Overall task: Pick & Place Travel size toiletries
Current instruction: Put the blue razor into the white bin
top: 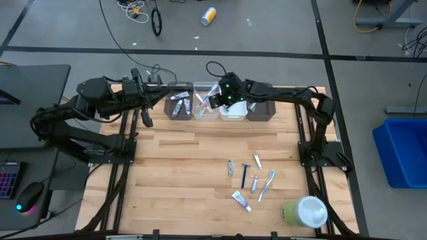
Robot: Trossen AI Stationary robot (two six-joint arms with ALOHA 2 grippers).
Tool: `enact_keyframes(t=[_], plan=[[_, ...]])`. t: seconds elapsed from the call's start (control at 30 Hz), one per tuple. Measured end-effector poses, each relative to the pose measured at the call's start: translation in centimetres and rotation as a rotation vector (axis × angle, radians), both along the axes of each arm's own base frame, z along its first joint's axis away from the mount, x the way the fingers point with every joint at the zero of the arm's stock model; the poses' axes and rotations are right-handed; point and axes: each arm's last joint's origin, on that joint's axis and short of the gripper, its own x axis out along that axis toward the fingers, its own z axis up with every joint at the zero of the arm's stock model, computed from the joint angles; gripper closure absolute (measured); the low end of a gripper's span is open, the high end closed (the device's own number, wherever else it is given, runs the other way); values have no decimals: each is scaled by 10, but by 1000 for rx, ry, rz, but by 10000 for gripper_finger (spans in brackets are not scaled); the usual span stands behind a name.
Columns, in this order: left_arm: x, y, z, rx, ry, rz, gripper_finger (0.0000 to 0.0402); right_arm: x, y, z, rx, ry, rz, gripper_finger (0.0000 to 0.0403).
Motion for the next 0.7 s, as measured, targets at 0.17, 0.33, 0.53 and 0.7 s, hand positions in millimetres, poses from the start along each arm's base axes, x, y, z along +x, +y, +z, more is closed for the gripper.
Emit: enact_keyframes(t=[0.17, 0.33, 0.53, 0.7], plan=[[0, 0, 0, -7, -2, 0, 391, -4, 7, 11, -59, 18, 39, 371], [0, 0, 0, -9, -3, 0, 397, -11, 24, 33, -157, 28, 130, 379], [0, 0, 0, -19, -6, -1, 391, -20, 59, 65, -343, 43, 247, 392], [0, 0, 0, -19, -6, -1, 397, -28, 82, 86, -443, 23, 317, 398]])
